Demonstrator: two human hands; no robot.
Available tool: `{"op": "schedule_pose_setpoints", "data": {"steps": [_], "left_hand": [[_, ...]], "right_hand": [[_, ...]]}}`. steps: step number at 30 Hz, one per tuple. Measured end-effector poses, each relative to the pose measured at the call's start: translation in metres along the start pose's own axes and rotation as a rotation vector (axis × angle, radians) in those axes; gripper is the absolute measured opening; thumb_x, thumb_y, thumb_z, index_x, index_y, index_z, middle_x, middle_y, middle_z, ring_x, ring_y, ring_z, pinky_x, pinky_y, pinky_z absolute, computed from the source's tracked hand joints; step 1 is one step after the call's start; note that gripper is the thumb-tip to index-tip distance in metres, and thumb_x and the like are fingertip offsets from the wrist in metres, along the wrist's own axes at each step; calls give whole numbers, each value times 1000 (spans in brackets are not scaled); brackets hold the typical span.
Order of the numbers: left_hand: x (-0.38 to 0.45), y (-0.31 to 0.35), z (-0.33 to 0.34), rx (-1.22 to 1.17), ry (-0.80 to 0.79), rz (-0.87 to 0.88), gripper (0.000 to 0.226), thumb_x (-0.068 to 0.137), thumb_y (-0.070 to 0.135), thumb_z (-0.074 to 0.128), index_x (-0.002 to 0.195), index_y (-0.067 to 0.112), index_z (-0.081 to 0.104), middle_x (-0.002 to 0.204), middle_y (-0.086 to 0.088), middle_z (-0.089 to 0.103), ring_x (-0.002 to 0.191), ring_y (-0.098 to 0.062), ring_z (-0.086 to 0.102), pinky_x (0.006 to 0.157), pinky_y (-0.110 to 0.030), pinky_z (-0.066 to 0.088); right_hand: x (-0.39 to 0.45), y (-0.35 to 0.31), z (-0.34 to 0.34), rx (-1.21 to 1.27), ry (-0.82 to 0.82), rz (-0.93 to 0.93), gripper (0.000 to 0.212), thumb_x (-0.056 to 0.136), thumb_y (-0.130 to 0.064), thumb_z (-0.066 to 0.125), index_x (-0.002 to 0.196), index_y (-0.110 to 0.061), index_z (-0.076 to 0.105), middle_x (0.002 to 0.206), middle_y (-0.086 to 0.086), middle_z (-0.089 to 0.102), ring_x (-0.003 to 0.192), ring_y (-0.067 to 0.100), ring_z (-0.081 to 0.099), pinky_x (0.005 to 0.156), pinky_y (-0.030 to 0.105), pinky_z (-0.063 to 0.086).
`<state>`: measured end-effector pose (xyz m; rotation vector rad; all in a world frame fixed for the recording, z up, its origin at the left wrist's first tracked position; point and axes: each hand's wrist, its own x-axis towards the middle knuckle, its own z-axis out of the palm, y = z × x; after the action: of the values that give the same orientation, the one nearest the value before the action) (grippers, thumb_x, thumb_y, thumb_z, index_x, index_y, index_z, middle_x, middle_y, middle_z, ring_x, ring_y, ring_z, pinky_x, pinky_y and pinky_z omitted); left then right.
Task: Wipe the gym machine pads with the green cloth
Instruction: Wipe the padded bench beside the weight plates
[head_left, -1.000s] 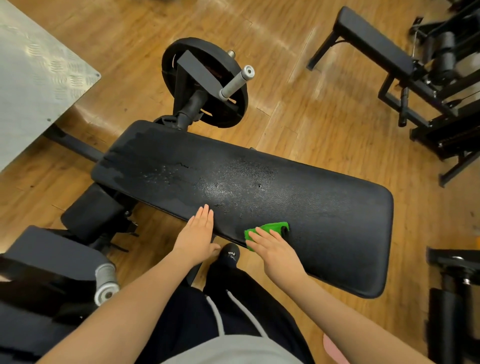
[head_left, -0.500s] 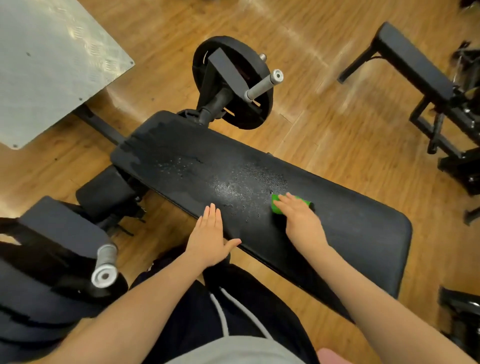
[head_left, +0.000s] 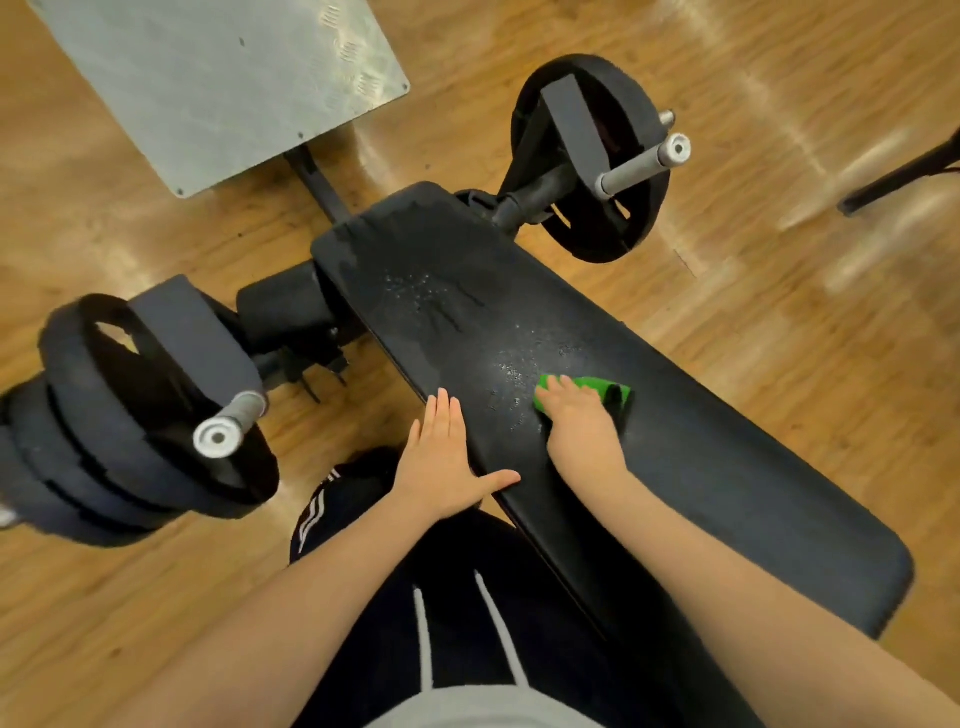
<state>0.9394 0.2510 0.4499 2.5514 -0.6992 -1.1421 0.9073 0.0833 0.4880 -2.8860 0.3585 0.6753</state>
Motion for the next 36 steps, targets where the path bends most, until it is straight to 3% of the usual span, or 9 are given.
{"op": "schedule_pose_setpoints", "data": {"steps": [5, 9, 16, 18, 23, 26, 29, 32, 36], "left_hand": [[-4, 1, 4, -91, -26, -17, 127, 74, 75, 57, 151, 2, -13, 159, -14, -21, 147, -24, -17, 120, -41, 1], [-4, 1, 3, -115, -22, -19, 121, 79, 64, 61, 151, 3, -13, 159, -13, -23, 147, -24, -17, 119, -41, 3], [-6, 6, -2, -103, -48, -42, 130, 71, 73, 63, 152, 4, -12, 159, -13, -21, 148, -24, -15, 121, -42, 5], [-7, 6, -3, -113, -57, -40, 134, 68, 76, 63, 151, 3, -13, 159, -13, -20, 148, -24, -15, 121, -44, 7], [-8, 3, -4, -97, -66, -24, 136, 66, 80, 60, 151, 2, -11, 160, -14, -18, 148, -25, -13, 121, -46, 9], [-7, 3, -5, -91, -65, -18, 135, 67, 80, 58, 151, 2, -12, 160, -14, -18, 148, -26, -13, 121, -46, 8], [-7, 3, -5, -95, -66, -15, 134, 66, 81, 57, 151, 3, -12, 160, -14, -18, 148, -26, -14, 121, -46, 8], [-7, 2, -4, -92, -60, -18, 134, 67, 81, 56, 151, 2, -11, 160, -14, -17, 148, -26, -13, 121, -46, 9], [-9, 3, -1, -77, -32, -30, 134, 68, 81, 57, 151, 0, -10, 160, -16, -16, 148, -27, -13, 120, -45, 9]], "right_hand": [[-13, -33, 14, -92, -219, -254, 65, 91, -19, 54, 147, -13, 22, 156, 6, 15, 144, 19, 10, 114, 32, 6], [-14, -33, 20, -40, -216, -402, 53, 93, -15, 45, 144, -13, 32, 153, 6, 26, 143, 20, 16, 112, 31, 10], [-35, -8, 9, 121, -236, -583, 49, 85, 7, 45, 132, -3, 49, 144, 15, 40, 138, 30, 31, 113, 37, 17], [-33, 5, 2, 108, -178, -541, 52, 81, 8, 44, 130, -5, 53, 142, 14, 43, 135, 30, 36, 113, 38, 23], [-15, 55, -35, 40, -84, -187, 63, 86, 11, 38, 141, -17, 40, 153, 2, 27, 142, 16, 22, 111, 21, 11], [6, 83, -40, 53, 21, 39, 63, 81, 17, 37, 135, -13, 49, 150, 5, 34, 140, 20, 26, 113, 29, 17], [32, 82, -41, 41, -59, 198, 54, 83, 10, 43, 133, -9, 49, 148, 8, 36, 137, 25, 30, 111, 38, 26], [38, 51, -33, -47, -6, 213, 37, 80, 6, 46, 114, -4, 54, 124, 15, 50, 117, 31, 44, 94, 39, 36], [30, -5, -7, -164, 1, -31, 33, 80, -1, 46, 112, -10, 52, 119, 9, 48, 112, 27, 45, 85, 37, 37]]}}
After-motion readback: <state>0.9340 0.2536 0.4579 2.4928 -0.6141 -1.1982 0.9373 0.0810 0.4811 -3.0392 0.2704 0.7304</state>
